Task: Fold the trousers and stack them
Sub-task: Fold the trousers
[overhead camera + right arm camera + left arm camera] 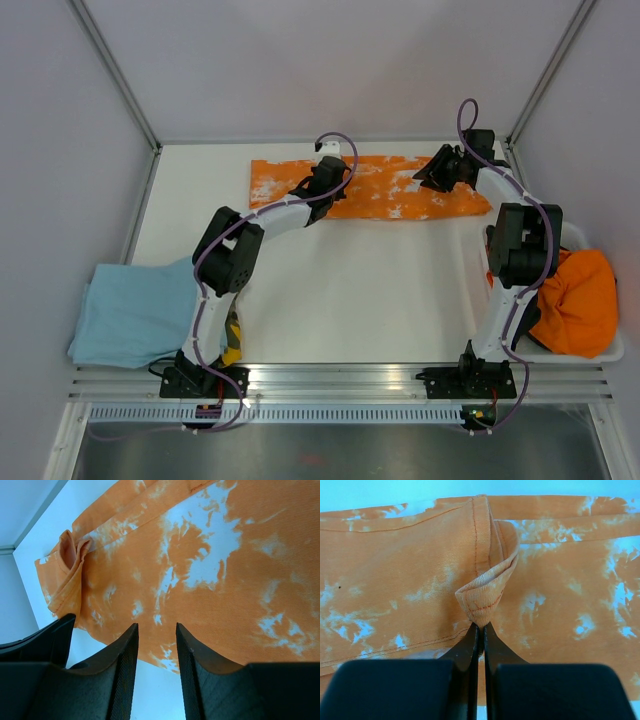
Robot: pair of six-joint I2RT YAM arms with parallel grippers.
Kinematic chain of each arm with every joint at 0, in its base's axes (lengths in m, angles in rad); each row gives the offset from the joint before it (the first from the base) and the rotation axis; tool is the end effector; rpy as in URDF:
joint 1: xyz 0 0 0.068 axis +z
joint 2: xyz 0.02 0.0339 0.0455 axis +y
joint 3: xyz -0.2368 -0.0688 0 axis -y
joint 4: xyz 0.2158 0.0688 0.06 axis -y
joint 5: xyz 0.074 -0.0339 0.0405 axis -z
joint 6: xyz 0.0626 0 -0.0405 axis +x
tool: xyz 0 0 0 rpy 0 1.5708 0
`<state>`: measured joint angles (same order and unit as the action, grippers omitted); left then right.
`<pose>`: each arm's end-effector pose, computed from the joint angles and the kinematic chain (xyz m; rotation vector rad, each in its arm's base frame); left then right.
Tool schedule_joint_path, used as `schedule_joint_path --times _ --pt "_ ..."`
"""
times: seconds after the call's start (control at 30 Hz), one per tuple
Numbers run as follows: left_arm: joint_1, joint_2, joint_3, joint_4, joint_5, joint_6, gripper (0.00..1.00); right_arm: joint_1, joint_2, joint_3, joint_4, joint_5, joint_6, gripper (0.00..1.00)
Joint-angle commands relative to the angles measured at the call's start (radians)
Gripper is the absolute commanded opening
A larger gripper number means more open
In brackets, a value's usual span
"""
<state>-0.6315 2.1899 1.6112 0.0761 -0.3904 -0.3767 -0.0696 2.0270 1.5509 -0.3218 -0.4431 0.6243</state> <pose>0.4067 -0.2680 0.1750 0.0224 2.0399 -0.2281 0.4356 -0.0035 0.1870 0.6095 2.3329 0.7877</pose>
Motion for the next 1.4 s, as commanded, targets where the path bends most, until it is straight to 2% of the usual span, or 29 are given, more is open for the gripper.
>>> schedule_joint_path --times 0.0,0.47,1.0,1.37 --pt "-0.019 0.011 0.019 0.036 0.042 -0.05 0.02 -0.002 -0.019 0.006 0.026 -0.016 0.006 0.43" --pt "-0.023 -0.009 0.015 0.037 0.099 -0.07 0.02 -0.001 0.001 0.008 0.044 -0.032 0.018 0.41" --pt "-0.037 0.027 0.101 0.071 0.123 -0.087 0.02 -0.002 0.033 0.031 0.058 -0.057 0.038 0.41" --pt "-0.042 0.034 0.044 0.105 0.154 -0.073 0.04 -0.001 0.055 0.041 0.058 -0.066 0.038 0.41"
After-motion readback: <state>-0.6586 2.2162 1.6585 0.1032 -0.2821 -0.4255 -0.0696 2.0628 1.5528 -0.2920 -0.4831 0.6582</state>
